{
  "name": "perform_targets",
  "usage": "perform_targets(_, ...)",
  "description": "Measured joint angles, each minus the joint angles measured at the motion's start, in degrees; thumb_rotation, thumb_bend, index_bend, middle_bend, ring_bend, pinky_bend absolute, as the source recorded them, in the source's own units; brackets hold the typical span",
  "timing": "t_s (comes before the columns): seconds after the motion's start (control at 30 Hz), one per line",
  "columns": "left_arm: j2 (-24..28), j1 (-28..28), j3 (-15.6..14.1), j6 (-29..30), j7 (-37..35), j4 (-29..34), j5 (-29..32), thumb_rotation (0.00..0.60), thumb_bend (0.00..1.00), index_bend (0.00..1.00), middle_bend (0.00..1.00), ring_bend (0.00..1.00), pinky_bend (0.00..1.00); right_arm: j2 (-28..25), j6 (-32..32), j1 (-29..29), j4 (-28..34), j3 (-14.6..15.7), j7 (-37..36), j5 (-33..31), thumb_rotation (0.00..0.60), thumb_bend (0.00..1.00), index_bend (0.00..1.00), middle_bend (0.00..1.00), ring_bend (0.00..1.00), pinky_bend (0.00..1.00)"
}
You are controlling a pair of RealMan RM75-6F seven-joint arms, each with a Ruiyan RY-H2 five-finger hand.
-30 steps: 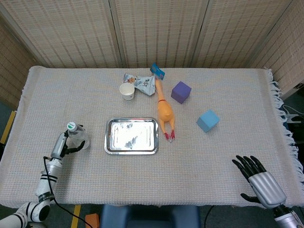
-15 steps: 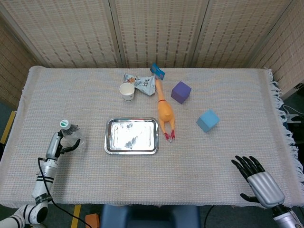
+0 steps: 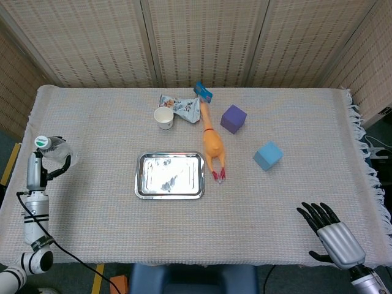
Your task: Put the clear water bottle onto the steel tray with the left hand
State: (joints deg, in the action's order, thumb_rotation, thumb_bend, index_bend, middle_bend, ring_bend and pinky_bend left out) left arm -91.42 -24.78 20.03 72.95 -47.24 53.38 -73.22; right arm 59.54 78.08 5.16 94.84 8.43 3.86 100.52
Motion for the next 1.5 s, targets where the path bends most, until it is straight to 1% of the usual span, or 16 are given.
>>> perform_targets(0.07, -0.8, -0.2, 0.3, -0.8, 0.1, -2.0, 0.8, 0.6, 0.59, 0.4, 0.41, 0.26, 0.37, 0.0, -0.1, 0.0, 0.0, 0.1, 0.2, 0.1, 0.6, 0.01, 0.0, 0.0, 0.0, 0.0)
perform_targets(0.13, -1.5, -0.1, -0.1, -1.0, -0.4, -2.9, 0.7, 0.6, 0.59, 0.4, 0.41, 0.25, 0.37, 0.1, -0.1, 0.0, 0.0, 0.1, 0.2, 0.2, 0.6, 0.01, 0.0, 0.0, 0.0, 0.0)
perform_targets(0.23, -0.6, 0.9, -2.1, -0.6, -2.5, -0.4, -1.5, 0.6, 0.59, 0.4, 0.41, 0.25, 0.37, 0.1, -0.1, 0.1, 0.0, 0.2, 0.1, 0.3, 0.6, 0.01, 0.0, 0.0, 0.0, 0.0)
perform_targets(0.33, 1.7, 2.0, -5.1, 0.0, -4.2, 7.6, -5.0, 0.6, 0.59, 0.4, 0.4, 0.25, 0.37, 0.0, -0.1, 0.1, 0.0, 0.4, -0.2, 0.5, 0.6, 0.01, 0.0, 0.0, 0.0, 0.0)
perform_targets(0.47, 4.4, 3.0, -10.2, 0.5, -5.2, 21.8, -11.1, 0.6, 0.59, 0.39, 0.39, 0.24, 0.36, -0.1, -0.2, 0.2, 0.0, 0.3, -0.2, 0.3, 0.6, 0.01, 0.0, 0.0, 0.0, 0.0)
perform_targets(0.57, 5.0, 3.3, -11.8, 1.0, -4.5, 27.4, -13.4, 0.6, 0.58, 0.38, 0.38, 0.24, 0.36, -0.1, -0.3, 0.3, 0.0, 0.2, -0.2, 0.1, 0.6, 0.01, 0.0, 0.0, 0.0, 0.0)
perform_targets(0.6, 5.0, 3.3, -12.0, 1.1, -4.2, 27.9, -13.6, 0.6, 0.58, 0.38, 0.38, 0.24, 0.36, -0.1, -0.4, 0.3, 0.0, 0.2, -0.2, 0.0, 0.6, 0.01, 0.0, 0.0, 0.0, 0.0)
perform_targets(0.67, 4.9, 3.3, -11.8, 1.4, -3.3, 27.2, -13.5, 0.6, 0.58, 0.38, 0.38, 0.24, 0.36, 0.0, -0.6, 0.4, 0.1, 0.2, -0.1, 0.0, 0.6, 0.01, 0.0, 0.0, 0.0, 0.0)
perform_targets(0.73, 4.6, 3.1, -11.2, 1.8, -2.2, 24.4, -13.0, 0.6, 0.58, 0.38, 0.38, 0.24, 0.36, 0.0, -0.6, 0.4, 0.1, 0.3, 0.0, 0.0, 0.6, 0.01, 0.0, 0.0, 0.0, 0.0)
perform_targets(0.83, 3.5, 2.8, -9.5, 2.6, -0.2, 16.7, -11.5, 0.6, 0.58, 0.38, 0.38, 0.24, 0.35, 0.1, -0.6, 0.4, 0.2, 0.3, 0.4, 0.0, 0.6, 0.01, 0.0, 0.0, 0.0, 0.0)
perform_targets(0.97, 1.2, 2.1, -6.8, 3.4, 1.1, 4.6, -8.7, 0.6, 0.58, 0.37, 0.37, 0.23, 0.35, 0.4, -1.3, 0.5, 0.3, 0.3, 1.0, -0.1, 0.6, 0.01, 0.0, 0.0, 0.0, 0.0)
perform_targets(1.07, 0.3, 1.9, -6.1, 4.1, 0.4, 0.2, -8.0, 0.6, 0.58, 0.37, 0.37, 0.23, 0.34, 0.5, -1.6, 0.7, 0.4, 0.4, 1.1, -0.1, 0.6, 0.01, 0.0, 0.0, 0.0, 0.0)
perform_targets(1.13, 0.3, 1.9, -6.2, 4.5, -0.4, 0.4, -8.2, 0.6, 0.58, 0.37, 0.37, 0.23, 0.34, 0.5, -1.6, 0.7, 0.5, 0.5, 1.1, -0.1, 0.6, 0.01, 0.0, 0.0, 0.0, 0.0)
perform_targets(1.23, 1.1, 2.0, -6.3, 5.1, -1.6, 4.1, -8.8, 0.6, 0.58, 0.37, 0.37, 0.23, 0.34, 0.4, -1.4, 0.7, 0.5, 0.5, 0.9, 0.0, 0.6, 0.01, 0.0, 0.0, 0.0, 0.0)
perform_targets(1.4, 4.6, 1.7, -6.0, 6.2, -2.4, 15.8, -10.1, 0.6, 0.57, 0.37, 0.37, 0.23, 0.34, 0.4, -1.7, 0.9, 0.3, 0.6, 0.7, 0.1, 0.6, 0.01, 0.0, 0.0, 0.0, 0.0)
perform_targets(1.5, 6.4, 0.9, -4.4, 8.2, -0.3, 21.9, -11.0, 0.6, 0.57, 0.37, 0.37, 0.23, 0.34, 0.8, -1.1, 1.0, -0.3, 0.5, 0.7, 0.7, 0.6, 0.02, 0.0, 0.0, 0.0, 0.0)
